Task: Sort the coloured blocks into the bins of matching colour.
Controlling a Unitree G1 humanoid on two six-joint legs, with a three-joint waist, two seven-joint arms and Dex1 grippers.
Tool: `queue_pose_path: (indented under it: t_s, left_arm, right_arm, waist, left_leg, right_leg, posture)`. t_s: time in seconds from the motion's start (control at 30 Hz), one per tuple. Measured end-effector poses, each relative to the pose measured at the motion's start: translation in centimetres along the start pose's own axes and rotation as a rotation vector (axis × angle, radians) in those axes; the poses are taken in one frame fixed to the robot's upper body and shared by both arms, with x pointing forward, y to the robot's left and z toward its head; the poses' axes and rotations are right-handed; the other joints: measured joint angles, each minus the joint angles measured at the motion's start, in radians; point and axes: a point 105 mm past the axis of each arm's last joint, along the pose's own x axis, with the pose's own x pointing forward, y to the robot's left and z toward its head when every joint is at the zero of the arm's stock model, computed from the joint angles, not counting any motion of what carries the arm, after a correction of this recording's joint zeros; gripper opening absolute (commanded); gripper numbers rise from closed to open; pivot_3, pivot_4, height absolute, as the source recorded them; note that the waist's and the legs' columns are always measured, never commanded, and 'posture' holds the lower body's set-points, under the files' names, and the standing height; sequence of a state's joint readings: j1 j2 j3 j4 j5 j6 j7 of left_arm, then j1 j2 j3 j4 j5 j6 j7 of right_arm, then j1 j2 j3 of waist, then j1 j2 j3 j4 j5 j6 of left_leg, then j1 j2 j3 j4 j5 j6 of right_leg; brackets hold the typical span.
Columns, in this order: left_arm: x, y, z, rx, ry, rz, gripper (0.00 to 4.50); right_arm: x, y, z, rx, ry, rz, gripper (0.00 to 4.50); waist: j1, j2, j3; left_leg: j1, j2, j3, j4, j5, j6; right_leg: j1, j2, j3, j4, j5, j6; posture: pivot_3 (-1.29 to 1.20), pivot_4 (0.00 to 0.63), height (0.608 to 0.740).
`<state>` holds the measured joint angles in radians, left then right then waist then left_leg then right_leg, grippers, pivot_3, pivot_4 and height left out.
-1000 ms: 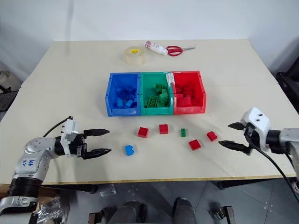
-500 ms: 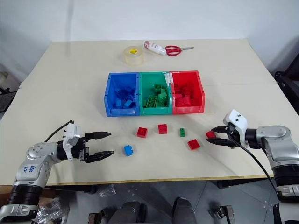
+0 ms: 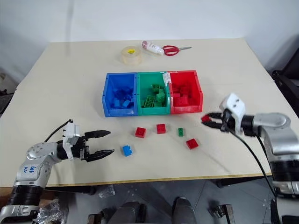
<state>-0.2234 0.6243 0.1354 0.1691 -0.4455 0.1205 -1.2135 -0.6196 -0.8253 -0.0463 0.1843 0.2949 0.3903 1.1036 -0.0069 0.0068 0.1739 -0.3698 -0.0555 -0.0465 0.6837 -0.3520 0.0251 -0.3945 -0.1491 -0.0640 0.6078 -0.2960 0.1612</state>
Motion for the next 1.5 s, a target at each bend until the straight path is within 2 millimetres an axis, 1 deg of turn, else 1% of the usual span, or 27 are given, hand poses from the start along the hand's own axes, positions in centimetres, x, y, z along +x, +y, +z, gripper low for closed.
queue_pose_path:
  t_s: [0.07,0.13,0.2,0.27,0.3,0.37,0.43,0.5,0.53,0.63,0.7,0.77,0.8,0.87,0.93,0.97,1.0,1.1,1.17,1.2,1.27,1.33,1.4,1.5]
  left_arm:
    - [0.2,0.0,0.0,0.000,-0.007,-0.002,4.50]
    - [0.4,0.0,0.0,-0.002,-0.012,-0.004,4.50]
    - [0.5,-0.1,0.0,-0.001,-0.015,-0.008,4.50]
    - [0.6,-0.1,0.0,0.003,-0.017,-0.006,4.50]
    - [0.7,-0.1,0.0,0.003,-0.017,-0.004,4.50]
    - [0.7,0.0,0.0,0.004,-0.017,-0.001,4.50]
    - [0.7,0.0,0.0,0.005,-0.017,0.004,4.50]
    - [0.6,0.0,0.0,0.005,-0.017,0.006,4.50]
    - [0.7,0.0,0.0,0.005,-0.017,0.006,4.50]
    - [0.7,0.0,0.0,0.005,-0.018,0.004,4.50]
    - [0.9,0.0,0.1,0.006,-0.018,-0.003,4.50]
    - [1.1,0.1,0.2,0.010,-0.021,-0.010,4.50]
    - [1.3,0.1,0.3,0.014,-0.024,-0.018,4.50]
    - [1.5,0.2,0.4,0.017,-0.028,-0.028,4.50]
    - [1.6,0.2,0.3,0.018,-0.029,-0.037,4.50]
    - [1.6,0.2,0.2,0.018,-0.028,-0.042,4.50]
    - [1.5,0.2,0.1,0.017,-0.026,-0.042,4.50]
    - [1.3,0.2,-0.2,0.015,-0.024,-0.051,4.50]
    - [1.3,0.2,-0.2,0.023,-0.025,-0.060,4.50]
    - [1.2,0.2,-0.2,0.024,-0.025,-0.061,4.50]
    - [1.1,0.2,-0.4,0.017,-0.023,-0.060,4.50]
    - [1.1,0.3,-0.5,0.013,-0.022,-0.058,4.50]
    - [1.1,0.3,-0.5,0.019,-0.023,-0.058,4.50]
    - [1.1,0.4,-0.3,0.024,-0.024,-0.058,4.50]
  right_arm:
    - [1.3,-1.3,2.0,-0.023,-0.065,-0.037,1.34]
    - [3.1,-2.6,3.3,-0.032,-0.103,-0.069,1.34]
    - [5.2,-3.2,4.3,-0.040,-0.129,-0.079,1.34]
    - [6.7,-3.4,4.4,-0.050,-0.129,-0.080,2.06]
    - [7.2,-3.5,4.1,-0.051,-0.117,-0.086,2.30]
    - [7.8,-3.7,3.2,-0.050,-0.092,-0.094,3.01]
    - [8.0,-3.6,2.7,-0.051,-0.085,-0.093,3.70]
    - [8.0,-3.6,2.6,-0.059,-0.088,-0.090,4.42]
    - [8.0,-3.6,2.7,-0.063,-0.090,-0.088,4.47]
    - [7.0,-3.9,2.8,-0.085,-0.092,-0.090,4.47]
    - [5.7,-3.9,2.8,-0.104,-0.098,-0.085,4.47]
    - [4.5,-3.3,2.3,-0.106,-0.089,-0.056,4.47]
    - [3.8,-2.7,1.8,-0.106,-0.080,-0.030,4.47]
    - [2.1,-1.1,0.1,-0.083,-0.042,0.027,4.47]
    - [-0.3,0.7,-2.2,-0.030,0.025,0.079,4.47]
    - [-1.8,1.7,-3.3,0.001,0.062,0.100,4.47]
    - [-3.2,2.6,-4.1,0.028,0.094,0.115,4.47]
    - [-7.1,4.3,-6.0,0.094,0.211,0.104,4.47]
    - [-9.0,5.2,-6.9,0.128,0.267,0.089,4.47]
    - [-9.6,5.6,-7.2,0.146,0.282,0.084,4.47]
    - [-10.0,6.1,-7.2,0.159,0.289,0.082,4.47]
    - [-9.8,6.4,-6.5,0.144,0.275,0.087,4.47]
    - [-9.0,6.4,-5.6,0.114,0.255,0.099,4.47]
    - [-7.0,6.6,-4.6,0.072,0.239,0.143,4.47]
  waist:
    - [0.000,0.000,0.000]
    - [-0.004,0.000,0.000]
    - [-0.005,0.000,0.000]
    - [-0.005,0.000,0.000]
    - [-0.005,0.000,0.000]
    - [-0.007,0.000,0.000]
    - [-0.013,0.000,0.000]
    - [-0.022,0.000,0.000]
    - [-0.025,0.000,0.000]
    - [-0.028,0.000,0.000]
    - [-0.027,0.000,0.000]
    - [-0.020,0.000,0.000]
    - [-0.016,0.000,0.000]
    - [-0.007,0.000,0.000]
    - [0.004,0.000,0.000]
    - [0.009,0.000,0.000]
    - [0.013,0.001,0.000]
    - [0.016,0.001,0.000]
    - [0.016,0.001,0.000]
    - [0.015,0.001,0.000]
    - [0.008,0.001,0.000]
    - [0.006,0.001,0.000]
    - [0.008,0.001,0.000]
    - [0.009,0.001,0.000]
  left_leg:
    - [0.000,0.000,0.000,0.000,0.000,0.000]
    - [0.000,-0.001,0.000,0.000,0.000,0.000]
    - [0.000,-0.001,-0.001,0.000,0.000,0.000]
    - [-0.001,-0.001,-0.003,-0.001,0.000,0.000]
    - [-0.001,-0.002,-0.003,-0.001,0.000,0.000]
    - [-0.001,-0.003,-0.004,-0.001,0.000,0.000]
    - [-0.001,-0.003,-0.004,-0.001,0.000,0.000]
    - [-0.001,-0.002,-0.004,-0.001,0.000,0.000]
    - [-0.001,-0.002,-0.004,-0.001,0.000,0.000]
    - [-0.001,-0.002,-0.004,-0.001,0.000,0.000]
    - [-0.001,-0.002,-0.004,-0.001,0.000,0.000]
    - [-0.002,-0.002,-0.004,-0.001,0.000,0.000]
    - [-0.002,-0.002,-0.005,0.000,0.000,0.000]
    - [-0.002,-0.002,-0.004,0.000,0.000,0.000]
    - [-0.002,-0.002,-0.004,0.000,0.000,0.000]
    - [-0.002,-0.002,-0.004,0.000,0.000,0.000]
    - [-0.002,-0.002,-0.004,0.000,0.000,0.000]
    - [-0.001,-0.002,0.000,0.001,0.000,0.000]
    - [0.000,-0.001,0.001,0.001,0.000,0.000]
    - [0.001,0.000,0.002,0.001,0.000,0.000]
    - [0.001,0.000,0.003,0.001,0.000,0.000]
    - [0.001,0.000,0.003,0.001,0.000,0.000]
    - [0.001,0.000,0.002,0.001,0.000,0.000]
    - [0.001,0.000,0.002,0.001,0.000,0.000]
  right_leg:
    - [0.000,0.000,0.000,0.000,0.000,0.000]
    - [0.000,0.000,0.000,0.001,0.000,0.000]
    - [-0.001,0.000,0.000,0.002,0.000,0.000]
    - [-0.001,0.000,-0.001,0.003,0.000,0.000]
    - [-0.001,-0.001,-0.001,0.003,0.000,0.000]
    - [-0.001,-0.001,-0.001,0.003,0.000,0.000]
    - [-0.001,-0.001,-0.001,0.003,0.000,0.000]
    - [-0.001,-0.001,-0.002,0.003,0.000,0.000]
    - [-0.001,-0.001,-0.002,0.003,0.000,0.000]
    - [-0.002,-0.001,-0.002,0.004,0.000,0.000]
    - [-0.002,-0.001,-0.001,0.003,0.000,0.000]
    - [-0.001,-0.001,-0.002,0.003,0.000,0.000]
    - [-0.001,-0.001,-0.002,0.003,0.000,0.000]
    - [0.000,-0.001,-0.002,0.003,0.000,0.000]
    - [0.000,-0.001,-0.002,0.003,0.000,0.000]
    - [0.000,-0.001,-0.002,0.002,0.000,0.000]
    - [0.000,-0.001,-0.002,0.002,0.000,0.000]
    - [0.001,-0.001,-0.001,0.001,0.000,0.000]
    - [0.002,-0.001,0.000,0.000,0.000,0.000]
    - [0.002,-0.001,0.000,0.000,0.000,0.000]
    - [0.002,-0.001,0.001,0.000,0.000,0.000]
    - [0.001,0.000,0.001,0.001,0.000,0.000]
    - [0.001,-0.001,0.001,0.000,0.000,0.000]
    - [0.001,-0.001,0.001,0.000,0.000,0.000]
  posture:
    - [0.00,0.150,0.740]
    - [0.00,0.150,0.740]
    - [0.00,0.150,0.740]
    - [0.00,0.150,0.740]
    - [0.00,0.150,0.740]
    - [0.00,0.150,0.740]
    - [0.00,0.150,0.740]
    - [0.00,0.150,0.740]
    - [0.00,0.150,0.740]
    - [0.00,0.150,0.740]
    - [0.00,0.150,0.740]
    - [0.00,0.150,0.740]
    - [0.00,0.150,0.740]
    - [0.00,0.150,0.740]
    - [0.00,0.150,0.740]
    - [0.00,0.150,0.740]
    - [0.00,0.150,0.740]
    - [0.00,0.150,0.740]
    - [0.00,0.150,0.740]
    - [0.00,0.150,0.740]
    - [0.00,0.150,0.740]
    - [0.00,0.150,0.740]
    - [0.00,0.150,0.740]
    - [0.00,0.150,0.740]
